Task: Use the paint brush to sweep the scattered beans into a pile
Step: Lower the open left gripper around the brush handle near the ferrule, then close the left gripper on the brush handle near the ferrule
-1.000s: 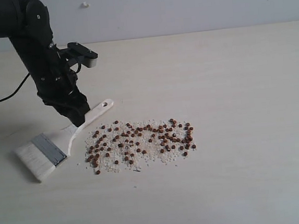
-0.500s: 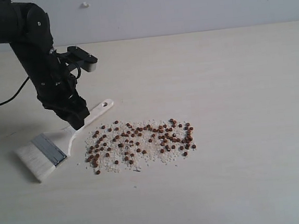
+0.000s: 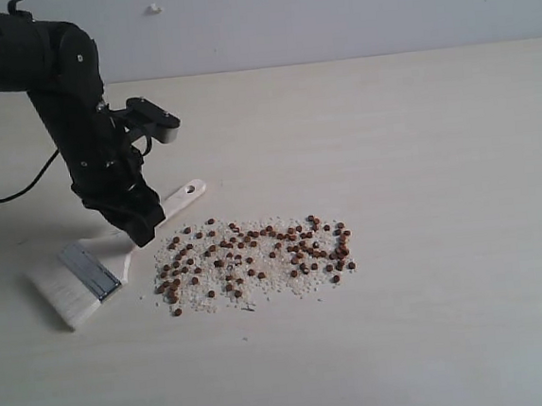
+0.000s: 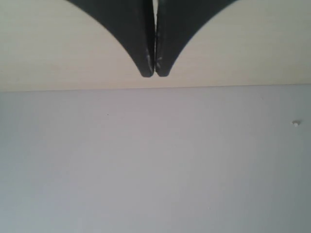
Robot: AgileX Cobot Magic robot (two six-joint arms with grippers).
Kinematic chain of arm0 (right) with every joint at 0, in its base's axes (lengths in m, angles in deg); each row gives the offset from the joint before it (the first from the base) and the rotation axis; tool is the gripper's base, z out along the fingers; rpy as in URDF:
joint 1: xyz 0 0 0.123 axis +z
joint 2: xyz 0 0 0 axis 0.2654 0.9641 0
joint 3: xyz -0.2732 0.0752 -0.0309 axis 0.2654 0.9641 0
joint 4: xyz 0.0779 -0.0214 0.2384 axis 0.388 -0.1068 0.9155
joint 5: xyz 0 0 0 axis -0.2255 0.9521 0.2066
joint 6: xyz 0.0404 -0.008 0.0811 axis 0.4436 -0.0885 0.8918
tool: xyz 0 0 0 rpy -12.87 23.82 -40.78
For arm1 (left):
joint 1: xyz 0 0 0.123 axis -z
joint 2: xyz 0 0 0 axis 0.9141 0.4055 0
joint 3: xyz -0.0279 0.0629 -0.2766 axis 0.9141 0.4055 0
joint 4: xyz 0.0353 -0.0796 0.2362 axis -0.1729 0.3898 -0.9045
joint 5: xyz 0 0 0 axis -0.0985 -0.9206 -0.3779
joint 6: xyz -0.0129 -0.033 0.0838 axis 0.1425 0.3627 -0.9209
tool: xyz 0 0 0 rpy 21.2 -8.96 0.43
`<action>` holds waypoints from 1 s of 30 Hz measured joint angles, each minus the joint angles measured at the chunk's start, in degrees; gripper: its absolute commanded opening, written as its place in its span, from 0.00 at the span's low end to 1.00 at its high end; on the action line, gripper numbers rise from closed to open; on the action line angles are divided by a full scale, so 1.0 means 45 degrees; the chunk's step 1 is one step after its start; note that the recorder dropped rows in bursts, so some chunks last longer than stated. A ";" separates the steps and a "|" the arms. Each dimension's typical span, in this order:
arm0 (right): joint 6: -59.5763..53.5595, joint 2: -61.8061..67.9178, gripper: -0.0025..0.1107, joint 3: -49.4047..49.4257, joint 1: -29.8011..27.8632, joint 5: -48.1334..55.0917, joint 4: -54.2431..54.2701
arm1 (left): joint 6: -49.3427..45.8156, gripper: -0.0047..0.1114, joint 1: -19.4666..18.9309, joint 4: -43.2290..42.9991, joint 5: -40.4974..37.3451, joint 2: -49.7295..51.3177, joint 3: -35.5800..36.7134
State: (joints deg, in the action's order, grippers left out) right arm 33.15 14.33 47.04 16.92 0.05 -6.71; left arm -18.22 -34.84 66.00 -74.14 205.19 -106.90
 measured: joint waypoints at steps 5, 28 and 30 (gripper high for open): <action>0.0000 0.0000 0.02 0.0000 0.0000 0.0000 0.0000 | 0.0000 0.52 0.0000 0.0000 0.0000 0.0372 0.0000; 0.0000 0.0000 0.02 0.0000 0.0000 0.0000 0.0000 | 0.0029 0.52 0.0000 0.0000 0.0549 0.0525 0.0000; 0.0000 0.0000 0.02 0.0000 0.0000 0.0000 0.0000 | 0.0029 0.52 0.0000 0.0000 0.0573 0.0525 0.0000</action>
State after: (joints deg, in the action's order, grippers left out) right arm 33.15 14.33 47.04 16.92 0.05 -6.71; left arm -18.09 -34.84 66.00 -71.56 207.55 -106.90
